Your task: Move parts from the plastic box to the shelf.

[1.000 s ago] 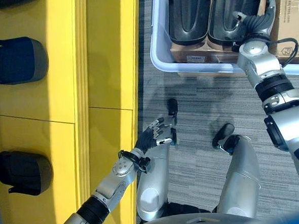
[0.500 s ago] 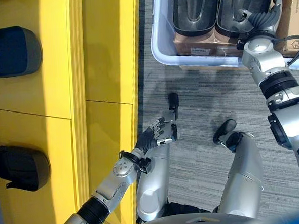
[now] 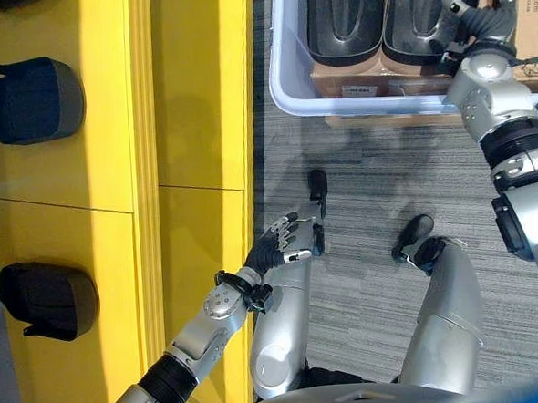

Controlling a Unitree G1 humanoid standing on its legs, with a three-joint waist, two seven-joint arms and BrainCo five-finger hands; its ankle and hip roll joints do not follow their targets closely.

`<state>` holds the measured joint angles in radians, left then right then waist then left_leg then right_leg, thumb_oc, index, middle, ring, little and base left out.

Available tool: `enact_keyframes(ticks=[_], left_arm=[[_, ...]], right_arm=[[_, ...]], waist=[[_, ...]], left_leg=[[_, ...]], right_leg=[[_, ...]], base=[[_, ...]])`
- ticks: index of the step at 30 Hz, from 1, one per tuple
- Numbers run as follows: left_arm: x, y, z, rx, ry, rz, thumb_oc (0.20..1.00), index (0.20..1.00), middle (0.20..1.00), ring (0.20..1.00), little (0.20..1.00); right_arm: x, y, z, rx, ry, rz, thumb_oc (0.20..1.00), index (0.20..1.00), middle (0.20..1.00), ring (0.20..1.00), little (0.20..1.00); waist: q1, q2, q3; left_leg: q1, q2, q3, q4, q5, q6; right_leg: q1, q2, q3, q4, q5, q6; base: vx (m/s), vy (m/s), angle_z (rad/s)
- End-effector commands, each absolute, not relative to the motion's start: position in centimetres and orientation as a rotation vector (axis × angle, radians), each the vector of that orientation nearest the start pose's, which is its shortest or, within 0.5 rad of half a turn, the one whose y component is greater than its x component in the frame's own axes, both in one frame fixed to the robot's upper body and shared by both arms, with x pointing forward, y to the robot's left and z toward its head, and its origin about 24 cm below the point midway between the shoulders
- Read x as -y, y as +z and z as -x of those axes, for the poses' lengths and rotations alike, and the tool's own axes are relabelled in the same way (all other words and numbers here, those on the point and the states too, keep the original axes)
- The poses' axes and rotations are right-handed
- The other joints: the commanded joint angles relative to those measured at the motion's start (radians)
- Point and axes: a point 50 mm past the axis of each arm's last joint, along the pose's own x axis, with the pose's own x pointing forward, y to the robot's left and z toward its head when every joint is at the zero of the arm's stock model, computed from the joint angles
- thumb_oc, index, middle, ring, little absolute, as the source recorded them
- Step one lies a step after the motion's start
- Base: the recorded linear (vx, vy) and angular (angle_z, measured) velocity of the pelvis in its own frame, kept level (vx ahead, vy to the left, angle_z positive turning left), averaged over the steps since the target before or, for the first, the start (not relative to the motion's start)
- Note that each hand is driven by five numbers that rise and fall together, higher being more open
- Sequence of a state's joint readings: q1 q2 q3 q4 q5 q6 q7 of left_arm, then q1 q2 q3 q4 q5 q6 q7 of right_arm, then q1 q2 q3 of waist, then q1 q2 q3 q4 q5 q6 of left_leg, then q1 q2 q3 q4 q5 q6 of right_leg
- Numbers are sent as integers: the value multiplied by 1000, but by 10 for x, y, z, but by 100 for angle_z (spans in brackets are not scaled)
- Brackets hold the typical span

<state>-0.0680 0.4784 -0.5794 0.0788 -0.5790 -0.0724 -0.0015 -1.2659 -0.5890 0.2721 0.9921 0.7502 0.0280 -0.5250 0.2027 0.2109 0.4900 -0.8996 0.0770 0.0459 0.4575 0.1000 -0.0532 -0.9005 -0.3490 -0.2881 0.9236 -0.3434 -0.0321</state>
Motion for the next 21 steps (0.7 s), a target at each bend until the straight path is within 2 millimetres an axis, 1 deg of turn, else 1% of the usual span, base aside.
enact_keyframes(ticks=[1,3,4,5,7,9,10,14,17,18,19,20,21], left_arm=[[-113,23,-230,-161,-529,108,1000,1000,1000,1000,1000],[-114,23,-231,-162,-527,109,1000,1000,1000,1000,1000],[-115,23,-231,-162,-531,107,1000,1000,1000,1000,1000],[-115,23,-230,-160,-533,104,1000,1000,1000,1000,1000],[-115,24,-230,-158,-533,102,1000,1000,1000,1000,1000],[-117,26,-231,-153,-533,99,1000,1000,1000,1000,1000],[-119,27,-231,-151,-532,100,1000,1000,1000,1000,1000],[-119,29,-232,-143,-538,94,1000,1000,1000,1000,1000],[-120,29,-231,-141,-540,92,1000,1000,1000,1000,1000],[-119,29,-231,-140,-542,85,1000,1000,1000,1000,1000],[-119,29,-230,-138,-540,89,1000,1000,1000,1000,1000],[-118,30,-230,-135,-536,96,1000,1000,1000,1000,1000],[-118,30,-230,-132,-535,98,1000,1000,1000,1000,1000]], right_arm=[[223,230,-418,39,-388,-266,200,200,200,200,200],[223,231,-418,39,-388,-228,200,200,200,200,200],[225,231,-418,37,-398,-140,200,200,200,200,200],[225,232,-418,36,-405,-95,200,200,200,200,200],[227,232,-417,24,-417,-61,200,200,200,200,200],[231,230,-417,-2,-434,12,200,200,200,200,200],[235,230,-416,-22,-454,70,200,200,200,200,200],[245,228,-415,-70,-493,110,200,200,200,200,200],[250,230,-413,-56,-541,107,200,200,200,200,200],[252,233,-412,-34,-586,99,200,200,200,200,200],[255,235,-411,-20,-615,97,442,442,442,442,442],[257,238,-410,-4,-642,94,1000,1000,1000,1000,1000],[258,240,-410,12,-657,83,1000,1000,1000,1000,1000]], waist=[[43,55,30],[43,56,30],[43,58,30],[43,58,30],[44,58,30],[45,57,30],[47,56,30],[50,53,30],[50,52,30],[50,51,30],[49,50,30],[49,50,30],[48,50,30]], left_leg=[[-9,-55,40,90,-153,48],[-5,-56,41,90,-152,47],[-6,-57,41,92,-152,48],[-5,-56,41,92,-151,48],[-4,-59,39,87,-148,47],[-6,-58,38,88,-147,48],[-7,-59,37,86,-145,48],[-5,-58,35,78,-142,48],[-2,-58,35,75,-141,49],[1,-57,36,72,-139,50],[4,-58,36,70,-139,49],[6,-58,37,67,-138,50],[9,-58,38,65,-139,50]], right_leg=[[-13,55,44,83,-6,23],[-11,54,45,83,-6,23],[-12,53,47,86,-5,23],[-12,53,46,85,-3,23],[-9,55,45,81,-1,23],[-11,55,44,80,1,24],[-9,55,42,78,3,25],[-3,57,38,64,10,26],[1,60,37,59,14,28],[5,62,36,55,16,29],[9,63,36,51,18,29],[12,65,36,49,19,30],[15,65,35,46,19,31]], base=[[0,0,0],[0,0,0],[3,8,3],[-1,4,4],[-9,-4,5],[-20,-9,4],[-26,-10,3],[0,0,0],[-16,-1,2],[-25,-1,4],[0,0,0],[0,0,0],[0,0,0]])
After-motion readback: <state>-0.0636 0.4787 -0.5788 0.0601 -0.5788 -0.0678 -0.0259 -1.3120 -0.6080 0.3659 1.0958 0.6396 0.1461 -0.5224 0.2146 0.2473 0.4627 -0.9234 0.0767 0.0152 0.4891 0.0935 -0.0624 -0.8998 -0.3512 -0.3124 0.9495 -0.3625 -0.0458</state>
